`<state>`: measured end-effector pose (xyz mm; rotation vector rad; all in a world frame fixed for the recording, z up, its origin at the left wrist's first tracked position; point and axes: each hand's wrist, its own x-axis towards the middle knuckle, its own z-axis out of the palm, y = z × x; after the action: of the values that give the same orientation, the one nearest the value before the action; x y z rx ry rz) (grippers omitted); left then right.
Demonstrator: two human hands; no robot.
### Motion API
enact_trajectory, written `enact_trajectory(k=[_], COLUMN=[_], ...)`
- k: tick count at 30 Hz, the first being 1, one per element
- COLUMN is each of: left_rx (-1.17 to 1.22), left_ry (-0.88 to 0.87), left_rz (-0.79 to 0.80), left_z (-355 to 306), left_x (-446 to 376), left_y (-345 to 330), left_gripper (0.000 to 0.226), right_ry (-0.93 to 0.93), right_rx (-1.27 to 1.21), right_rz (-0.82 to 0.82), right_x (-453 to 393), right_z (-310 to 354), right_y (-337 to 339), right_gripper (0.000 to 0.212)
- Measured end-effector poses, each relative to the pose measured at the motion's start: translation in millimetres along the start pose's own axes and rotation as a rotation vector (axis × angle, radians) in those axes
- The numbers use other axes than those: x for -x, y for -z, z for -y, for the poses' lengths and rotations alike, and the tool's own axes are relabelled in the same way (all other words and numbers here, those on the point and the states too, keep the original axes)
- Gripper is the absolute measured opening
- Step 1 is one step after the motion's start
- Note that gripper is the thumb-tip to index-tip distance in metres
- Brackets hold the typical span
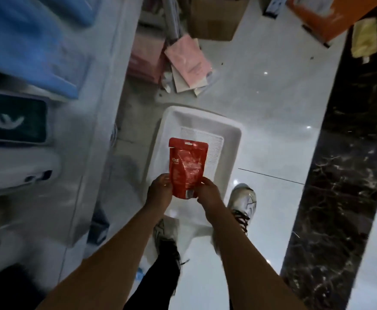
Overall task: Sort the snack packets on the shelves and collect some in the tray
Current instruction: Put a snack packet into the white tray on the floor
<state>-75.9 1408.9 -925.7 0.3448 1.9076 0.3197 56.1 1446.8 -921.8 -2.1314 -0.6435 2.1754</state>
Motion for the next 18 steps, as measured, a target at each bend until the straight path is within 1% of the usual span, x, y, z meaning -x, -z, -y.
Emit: enact_trajectory(k=[2,5,8,10,12,14,18], left_rx=[-0.054,-0.087,-0.133,-0.21,-0.274,-0.3,-0.406], left_ry=[0.018,-0.027,-0.06,-0.064,-0.033,-0.039,-0.093], left_rz=[-0.023,-0.032,-0.076,-0.108,-0.118,-0.084,-0.011], left_z=[9.7,12.4,-2.0,-12.0,-17.0,-19.3,-23.1], left_x=[-34.8,-81.4,-109.4,-115.9,-108.0,-86.8,-25.9], left_y=[-9.8,-24.5,-32.1,-32.5,-29.8,-27.8,-20.4], left_gripper=[0.025,0.029,0.03,0.037,0.045,0.046,0.05], right_ry=[-0.019,-0.017,0.04,0.106,0.16,0.185,0.224], right_rx=[-0.01,0.009,0.004,0.002,0.045,0.137,0.41], right_rz=[0.018,0.019,0.041,0.04,0.028,0.004,-0.034], right_x=[-41.0,-100.9,-139.3,-149.1,-145.0,-126.8,-60.3], right_z=[-6.9,-9.8,0.2,7.4,6.6,2.0,-3.2], right_y=[-6.1,-9.3,-13.9,-16.6,-17.4,-14.5,-2.0], right_gripper=[0.029,0.025,0.025,0.028,0.033,0.035,0.056])
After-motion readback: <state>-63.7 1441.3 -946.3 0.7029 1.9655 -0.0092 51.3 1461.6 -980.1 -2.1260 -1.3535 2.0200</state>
